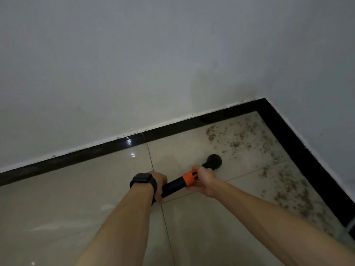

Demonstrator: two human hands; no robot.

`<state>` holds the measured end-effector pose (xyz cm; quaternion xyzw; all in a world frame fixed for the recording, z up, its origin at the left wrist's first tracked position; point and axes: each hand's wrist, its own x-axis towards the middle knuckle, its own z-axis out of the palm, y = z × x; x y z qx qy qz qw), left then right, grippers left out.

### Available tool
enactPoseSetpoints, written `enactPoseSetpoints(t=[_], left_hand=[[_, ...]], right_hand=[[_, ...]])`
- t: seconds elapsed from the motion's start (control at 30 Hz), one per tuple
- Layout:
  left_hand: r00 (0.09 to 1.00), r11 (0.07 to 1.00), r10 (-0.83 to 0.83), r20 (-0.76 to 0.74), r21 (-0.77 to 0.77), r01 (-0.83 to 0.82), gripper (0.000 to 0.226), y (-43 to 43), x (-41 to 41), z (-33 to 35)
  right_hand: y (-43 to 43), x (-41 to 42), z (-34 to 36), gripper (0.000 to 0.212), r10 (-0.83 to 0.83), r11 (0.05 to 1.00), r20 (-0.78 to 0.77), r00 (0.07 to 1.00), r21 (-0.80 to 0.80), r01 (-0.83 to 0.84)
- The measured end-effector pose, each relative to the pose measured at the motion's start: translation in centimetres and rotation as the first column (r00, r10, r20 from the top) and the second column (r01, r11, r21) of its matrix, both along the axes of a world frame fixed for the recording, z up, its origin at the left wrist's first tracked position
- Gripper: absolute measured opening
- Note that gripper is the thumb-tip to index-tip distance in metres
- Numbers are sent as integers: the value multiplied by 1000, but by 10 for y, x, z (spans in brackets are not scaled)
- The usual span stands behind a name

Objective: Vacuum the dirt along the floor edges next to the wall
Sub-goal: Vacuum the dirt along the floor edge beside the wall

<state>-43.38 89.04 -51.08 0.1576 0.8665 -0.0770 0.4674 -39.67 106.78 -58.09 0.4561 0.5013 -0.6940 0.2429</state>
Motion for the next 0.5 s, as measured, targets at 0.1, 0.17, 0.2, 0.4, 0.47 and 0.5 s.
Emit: enactPoseSetpoints(t=[0.1,0.17,0.2,0.4,0.47,0.5], left_hand=[[998,997,43,-45,71,-39,59,1,1,-6],[995,990,65,-79,132,-54,54,8,5,-9],[993,987,62,-103,152,-46,51,14,6,-9],[983,974,49,-175,229,-8,51,39,3,-8],[983,975,49,-176,221,-10,51,40,5,-11],[983,975,54,-175,222,-14,51,39,6,-12]], right_hand=[[4,-4,2,32,-22,999,-17,1000,29,22],[10,-9,2,38,-48,996,-27,998,78,50],[12,-13,5,39,-57,993,-43,997,102,61],[17,-28,13,31,-14,979,-69,998,204,27],[18,-27,15,27,14,973,-51,999,231,-2],[18,-26,15,26,26,970,-44,999,243,-15]])
